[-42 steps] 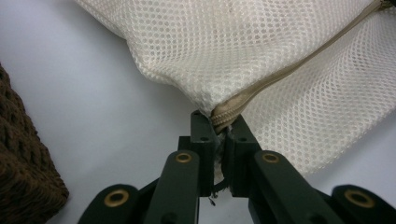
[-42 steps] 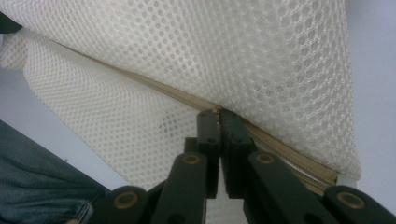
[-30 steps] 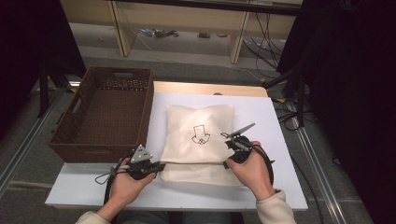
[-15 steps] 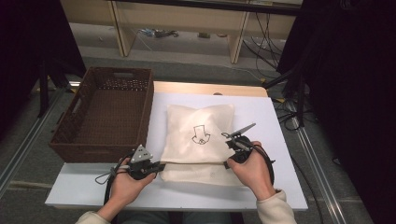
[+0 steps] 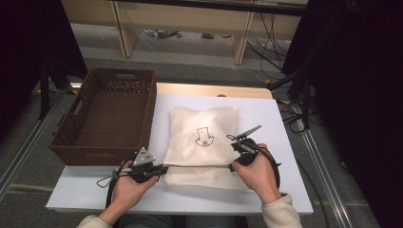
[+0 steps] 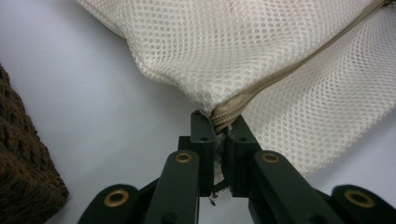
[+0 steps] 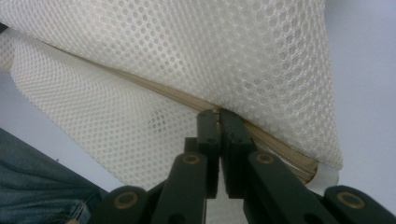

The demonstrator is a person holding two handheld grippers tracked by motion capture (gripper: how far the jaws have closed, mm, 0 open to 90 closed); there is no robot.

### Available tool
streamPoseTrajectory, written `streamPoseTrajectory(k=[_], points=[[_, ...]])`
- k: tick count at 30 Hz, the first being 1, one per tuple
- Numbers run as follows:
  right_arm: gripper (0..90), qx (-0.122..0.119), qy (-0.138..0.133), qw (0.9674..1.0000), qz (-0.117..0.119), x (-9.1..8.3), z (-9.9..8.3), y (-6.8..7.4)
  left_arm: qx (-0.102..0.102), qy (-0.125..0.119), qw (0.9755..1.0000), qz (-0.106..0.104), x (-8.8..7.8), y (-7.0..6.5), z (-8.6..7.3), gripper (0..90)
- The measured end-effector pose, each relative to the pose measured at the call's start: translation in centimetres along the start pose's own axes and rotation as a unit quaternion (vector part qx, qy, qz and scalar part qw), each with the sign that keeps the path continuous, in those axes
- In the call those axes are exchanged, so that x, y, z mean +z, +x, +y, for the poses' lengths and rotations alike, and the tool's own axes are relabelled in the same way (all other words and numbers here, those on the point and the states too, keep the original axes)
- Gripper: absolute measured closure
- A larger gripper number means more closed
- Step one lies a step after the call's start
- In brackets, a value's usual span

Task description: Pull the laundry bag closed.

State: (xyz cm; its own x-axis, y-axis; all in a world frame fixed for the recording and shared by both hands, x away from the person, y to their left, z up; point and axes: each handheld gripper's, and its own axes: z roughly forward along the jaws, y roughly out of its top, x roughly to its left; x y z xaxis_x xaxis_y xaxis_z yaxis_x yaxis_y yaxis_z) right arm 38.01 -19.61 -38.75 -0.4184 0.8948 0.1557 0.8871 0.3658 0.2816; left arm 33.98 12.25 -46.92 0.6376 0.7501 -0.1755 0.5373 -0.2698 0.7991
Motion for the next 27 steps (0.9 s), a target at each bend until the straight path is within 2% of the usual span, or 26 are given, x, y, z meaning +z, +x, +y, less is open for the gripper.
streamPoseTrajectory(k=[1,2,3,4,7,8,10,11,13,14,16,17,18,25,27], points=[[88.6,0.019,0.010,0.9998,-0.002,-0.14,-0.03,0.28,0.006,0.004,1.0000,0.002,-0.06,0.08,0.01,83.4],[88.6,0.020,0.015,0.9997,-0.008,-0.22,-0.03,0.24,0.010,0.010,0.9999,0.002,-0.15,0.18,0.01,83.4],[88.6,0.027,0.005,0.9996,-0.002,-0.20,-0.12,0.16,0.008,0.010,0.9999,0.001,-0.13,0.16,0.00,83.5],[88.6,0.025,0.006,0.9997,-0.001,-0.24,-0.11,0.08,0.001,0.004,1.0000,0.001,-0.04,0.05,-0.02,83.4],[88.6,0.032,0.007,0.9995,-0.003,-0.26,-0.16,0.15,0.010,0.010,0.9999,0.002,-0.14,0.19,0.00,83.5],[88.6,0.033,0.008,0.9994,-0.003,-0.27,-0.16,0.18,0.007,0.010,0.9999,0.002,-0.12,0.16,-0.01,83.5],[88.6,0.022,0.003,0.9998,-0.003,-0.23,-0.16,-0.01,0.002,0.004,1.0000,0.002,-0.03,0.05,-0.01,83.5],[88.6,0.024,0.005,0.9997,-0.003,-0.26,-0.16,0.01,0.004,0.004,1.0000,0.001,-0.05,0.07,0.01,83.4],[88.6,0.010,-0.005,0.9999,-0.009,-0.09,-0.15,-0.28,0.003,0.004,1.0000,0.001,-0.05,0.07,-0.01,83.5],[88.6,0.017,0.000,0.9998,-0.010,-0.13,-0.14,-0.15,0.007,0.008,0.9999,0.002,-0.11,0.14,0.00,83.5],[88.6,0.009,0.000,0.9999,-0.010,-0.21,-0.17,-0.31,-0.002,0.000,1.0000,0.001,0.00,-0.01,0.00,83.5],[88.6,0.010,0.001,0.9999,-0.010,-0.23,-0.17,-0.28,-0.001,-0.001,1.0000,0.000,0.00,0.00,-0.01,83.5],[88.6,0.030,0.009,0.9995,-0.004,-0.38,-0.20,0.01,-0.001,0.000,1.0000,0.000,-0.01,0.00,0.00,83.5],[88.6,0.029,0.009,0.9995,-0.007,-0.41,-0.20,-0.11,-0.001,0.000,1.0000,0.000,0.00,0.00,-0.01,83.5],[88.5,0.036,0.010,0.9993,-0.008,-0.44,-0.22,0.00,0.001,0.000,1.0000,0.001,-0.01,-0.01,0.00,83.4]])
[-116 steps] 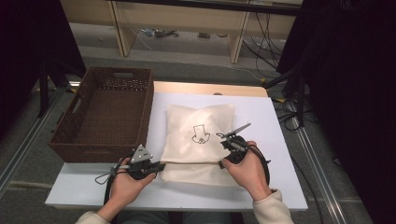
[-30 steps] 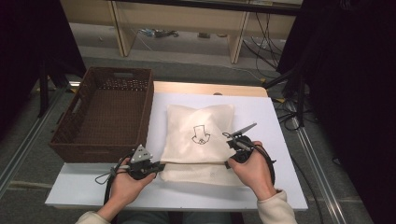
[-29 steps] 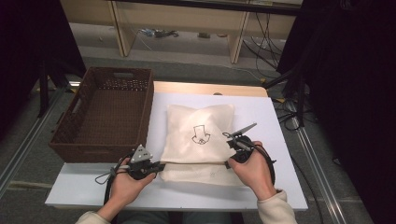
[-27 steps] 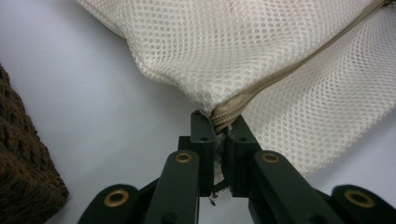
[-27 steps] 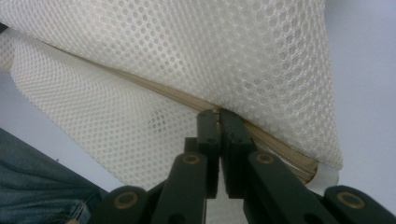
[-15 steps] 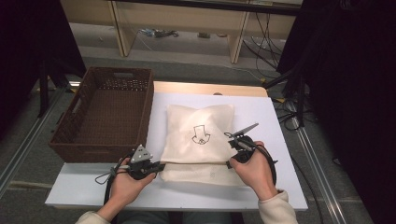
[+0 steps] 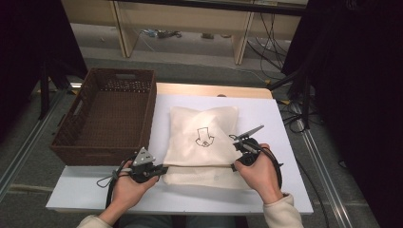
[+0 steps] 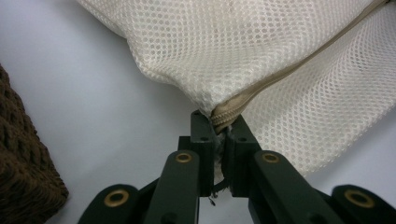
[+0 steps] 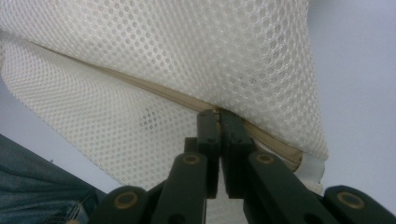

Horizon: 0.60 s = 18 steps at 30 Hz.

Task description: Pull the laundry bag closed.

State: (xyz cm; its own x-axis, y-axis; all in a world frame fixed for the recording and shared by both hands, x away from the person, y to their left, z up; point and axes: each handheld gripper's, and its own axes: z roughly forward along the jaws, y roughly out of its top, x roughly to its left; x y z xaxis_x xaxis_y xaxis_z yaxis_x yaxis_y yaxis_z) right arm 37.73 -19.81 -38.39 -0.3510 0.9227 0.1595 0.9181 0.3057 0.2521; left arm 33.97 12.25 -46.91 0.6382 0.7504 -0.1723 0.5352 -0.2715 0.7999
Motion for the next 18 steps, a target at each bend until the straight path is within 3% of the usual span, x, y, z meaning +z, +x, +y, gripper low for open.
streamPoseTrajectory(k=[7,8,9,10,11,12,14,15,18], points=[[88.6,0.001,0.000,1.0000,0.002,0.01,-0.01,-0.09,0.000,0.000,1.0000,0.000,0.00,-0.01,0.00,83.5],[88.6,-0.016,-0.008,0.9998,-0.012,0.17,0.06,-0.43,0.004,0.007,1.0000,0.001,-0.09,0.10,-0.01,83.5],[88.6,-0.010,-0.001,0.9997,-0.021,0.10,0.08,-0.36,-0.006,0.000,1.0000,0.000,0.01,-0.02,-0.02,83.5],[88.6,-0.016,-0.012,0.9997,-0.011,0.16,0.04,-0.65,-0.003,0.001,1.0000,0.000,0.00,-0.02,0.00,83.5],[88.6,-0.004,-0.005,1.0000,0.000,-0.06,-0.02,-0.56,0.000,-0.001,1.0000,0.000,0.00,0.00,0.00,83.5],[88.6,0.006,-0.001,1.0000,-0.001,-0.11,-0.04,-0.38,0.000,0.000,1.0000,0.000,0.00,0.01,-0.01,83.5],[88.6,0.003,-0.002,1.0000,-0.003,-0.09,-0.04,-0.39,-0.001,0.005,1.0000,0.001,-0.04,0.06,-0.03,83.5],[88.6,-0.011,-0.011,0.9999,-0.006,0.08,-0.05,-0.59,-0.001,0.005,1.0000,0.001,-0.04,0.06,-0.02,83.5],[88.6,-0.003,-0.003,1.0000,-0.002,-0.04,-0.04,-0.58,0.001,0.002,1.0000,0.000,-0.02,0.04,0.00,83.5]])
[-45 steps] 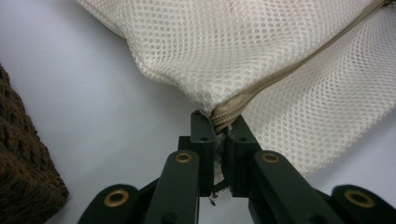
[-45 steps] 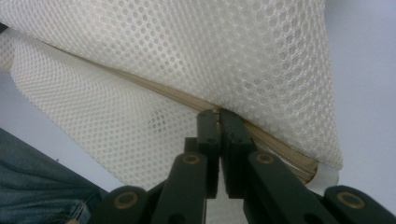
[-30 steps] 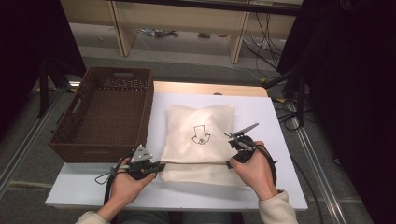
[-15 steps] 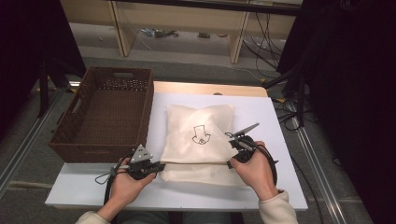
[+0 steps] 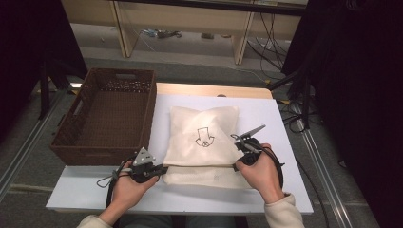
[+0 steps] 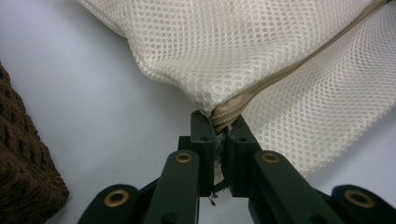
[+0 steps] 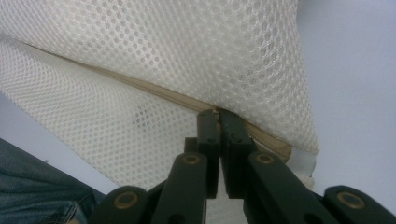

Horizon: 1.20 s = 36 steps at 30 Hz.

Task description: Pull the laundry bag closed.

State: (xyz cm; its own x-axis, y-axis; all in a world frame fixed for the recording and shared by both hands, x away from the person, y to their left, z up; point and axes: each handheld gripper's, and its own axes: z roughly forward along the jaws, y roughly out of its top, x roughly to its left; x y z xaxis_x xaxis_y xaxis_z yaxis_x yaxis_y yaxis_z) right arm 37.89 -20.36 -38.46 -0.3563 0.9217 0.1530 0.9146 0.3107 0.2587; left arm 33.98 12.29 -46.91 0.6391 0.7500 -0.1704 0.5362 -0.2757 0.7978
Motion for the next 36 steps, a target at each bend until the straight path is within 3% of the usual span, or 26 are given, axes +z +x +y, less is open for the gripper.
streamPoseTrajectory(k=[1,3,5,6,8,11,12,15,17,18,19,22,23,24,25,26,27,28,30,31,33,34,36], points=[[88.6,-0.016,-0.010,0.9998,-0.003,0.17,0.01,-0.26,0.000,0.000,1.0000,0.000,0.00,0.00,0.00,83.5],[88.6,-0.012,-0.010,0.9999,-0.007,0.24,0.01,-0.21,-0.002,-0.002,1.0000,0.000,0.02,-0.05,-0.02,83.5],[88.6,-0.025,-0.012,0.9996,-0.003,0.22,0.01,-0.39,-0.001,-0.002,1.0000,0.000,0.02,-0.05,0.00,83.5],[88.6,-0.024,-0.014,0.9996,-0.003,0.20,-0.02,-0.40,-0.002,-0.002,1.0000,0.000,0.02,-0.05,-0.01,83.5],[88.6,0.000,-0.001,1.0000,-0.002,0.01,-0.07,-0.16,-0.003,-0.002,1.0000,-0.001,0.03,-0.05,-0.01,83.5],[88.6,-0.024,-0.015,0.9996,0.000,0.13,-0.02,-0.65,-0.002,-0.002,1.0000,-0.001,0.02,-0.04,0.00,83.5],[88.6,-0.014,-0.015,0.9998,-0.001,0.09,-0.05,-0.53,-0.002,-0.002,1.0000,0.000,0.02,-0.05,-0.01,83.5],[88.6,-0.027,-0.015,0.9995,0.001,0.14,-0.02,-0.65,-0.003,-0.001,1.0000,-0.001,0.02,-0.04,-0.01,83.5],[88.6,-0.016,-0.014,0.9998,-0.004,0.17,-0.04,-0.52,-0.002,-0.003,1.0000,-0.001,0.02,-0.08,0.00,83.5],[88.6,0.008,0.000,1.0000,-0.004,0.00,-0.07,-0.19,-0.002,-0.003,1.0000,-0.001,0.03,-0.08,0.00,83.5],[88.6,0.013,0.001,0.9999,-0.002,-0.04,-0.08,-0.15,-0.002,-0.003,1.0000,0.000,0.02,-0.07,0.00,83.5],[88.6,0.003,-0.002,1.0000,0.002,-0.04,-0.10,-0.35,-0.002,-0.005,1.0000,-0.002,0.06,-0.08,-0.01,83.5],[88.6,-0.023,-0.015,0.9996,-0.001,0.20,-0.09,-0.74,-0.002,-0.003,1.0000,-0.001,0.02,-0.08,0.00,83.5],[88.5,-0.024,-0.013,0.9996,-0.002,0.19,-0.09,-0.77,-0.001,-0.003,1.0000,-0.001,0.02,-0.07,0.00,83.5],[88.6,-0.022,-0.013,0.9997,-0.001,0.18,-0.09,-0.79,-0.002,-0.003,1.0000,-0.001,0.02,-0.09,0.00,83.5],[88.6,0.006,0.004,1.0000,0.001,-0.05,-0.12,-0.44,-0.003,-0.004,1.0000,-0.002,0.06,-0.09,-0.01,83.5],[88.6,0.009,0.004,1.0000,0.001,-0.07,-0.12,-0.41,-0.003,-0.005,1.0000,-0.002,0.07,-0.10,0.00,83.5],[88.6,0.007,0.004,1.0000,0.001,-0.07,-0.12,-0.43,-0.003,-0.003,1.0000,-0.002,0.04,-0.10,0.01,83.5],[88.6,-0.023,-0.012,0.9997,-0.001,0.18,-0.09,-0.84,-0.002,-0.003,1.0000,-0.002,0.03,-0.09,0.00,83.5],[88.6,0.005,0.004,1.0000,0.001,-0.03,-0.12,-0.46,-0.003,-0.004,1.0000,-0.002,0.07,-0.11,-0.02,83.5],[88.6,0.006,0.004,1.0000,0.000,-0.05,-0.14,-0.53,-0.004,-0.004,1.0000,-0.002,0.07,-0.11,-0.01,83.5],[88.6,0.017,0.006,0.9998,-0.001,-0.12,-0.16,-0.44,-0.001,-0.003,1.0000,-0.001,0.03,-0.07,0.00,83.5],[88.6,0.012,0.002,0.9999,-0.002,-0.17,-0.18,-0.64,-0.002,-0.002,1.0000,-0.001,0.03,-0.05,-0.01,83.5]])
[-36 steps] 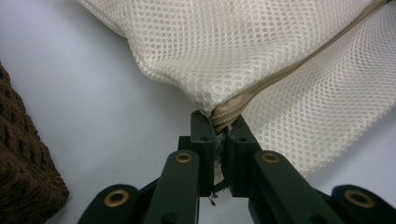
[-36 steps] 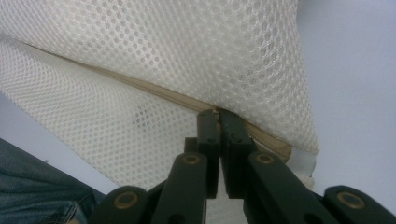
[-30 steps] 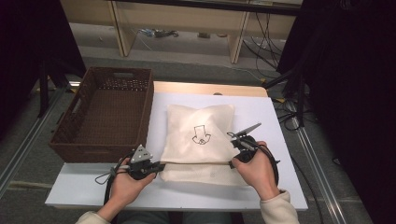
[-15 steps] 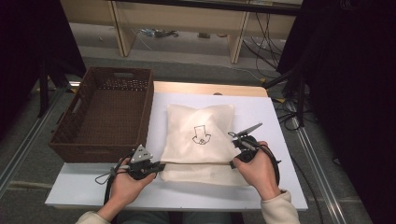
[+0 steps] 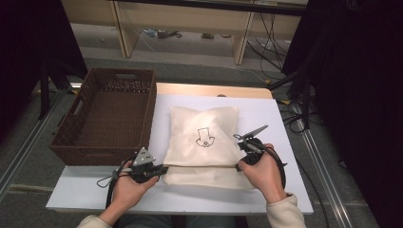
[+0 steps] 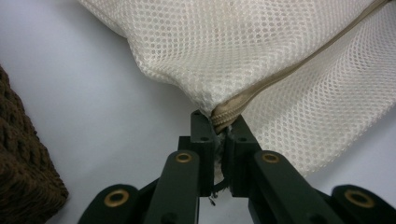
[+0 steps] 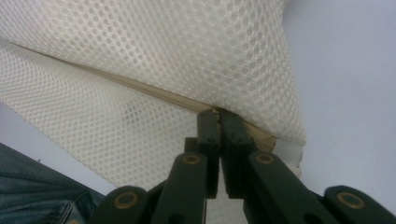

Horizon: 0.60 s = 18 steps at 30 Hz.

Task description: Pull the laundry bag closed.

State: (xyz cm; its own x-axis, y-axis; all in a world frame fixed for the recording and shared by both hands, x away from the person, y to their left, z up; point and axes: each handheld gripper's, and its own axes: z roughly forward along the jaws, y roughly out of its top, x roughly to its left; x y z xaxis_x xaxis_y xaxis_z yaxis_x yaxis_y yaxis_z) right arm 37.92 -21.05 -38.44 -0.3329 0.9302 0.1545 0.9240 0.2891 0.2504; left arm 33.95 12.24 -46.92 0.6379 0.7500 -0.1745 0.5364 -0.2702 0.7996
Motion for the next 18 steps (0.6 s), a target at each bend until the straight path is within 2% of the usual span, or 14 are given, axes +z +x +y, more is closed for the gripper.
streamPoseTrajectory(k=[1,8,11,12,13,14,18], points=[[88.6,-0.006,-0.004,1.0000,0.000,0.06,0.01,-0.13,0.000,0.000,1.0000,0.000,0.00,-0.01,0.00,83.5],[88.6,0.007,0.003,1.0000,0.003,0.00,-0.04,0.03,0.004,0.004,1.0000,0.001,-0.03,0.05,0.01,83.5],[88.6,-0.002,0.001,1.0000,0.003,0.02,-0.02,-0.14,0.000,0.000,1.0000,0.000,0.02,-0.03,0.00,83.5],[88.6,-0.013,-0.004,0.9999,-0.003,0.17,-0.02,-0.38,0.000,0.000,1.0000,-0.001,0.01,-0.01,0.01,83.5],[88.6,0.001,0.002,1.0000,-0.002,0.07,-0.02,-0.21,-0.001,0.001,1.0000,-0.002,0.01,-0.01,0.01,83.5],[88.6,-0.018,-0.008,0.9998,-0.002,0.22,-0.01,-0.57,-0.001,0.000,1.0000,-0.001,0.03,-0.04,0.00,83.5],[88.6,-0.012,-0.005,0.9999,0.000,0.19,-0.03,-0.52,0.004,0.005,1.0000,0.001,-0.04,0.07,0.00,83.5]])
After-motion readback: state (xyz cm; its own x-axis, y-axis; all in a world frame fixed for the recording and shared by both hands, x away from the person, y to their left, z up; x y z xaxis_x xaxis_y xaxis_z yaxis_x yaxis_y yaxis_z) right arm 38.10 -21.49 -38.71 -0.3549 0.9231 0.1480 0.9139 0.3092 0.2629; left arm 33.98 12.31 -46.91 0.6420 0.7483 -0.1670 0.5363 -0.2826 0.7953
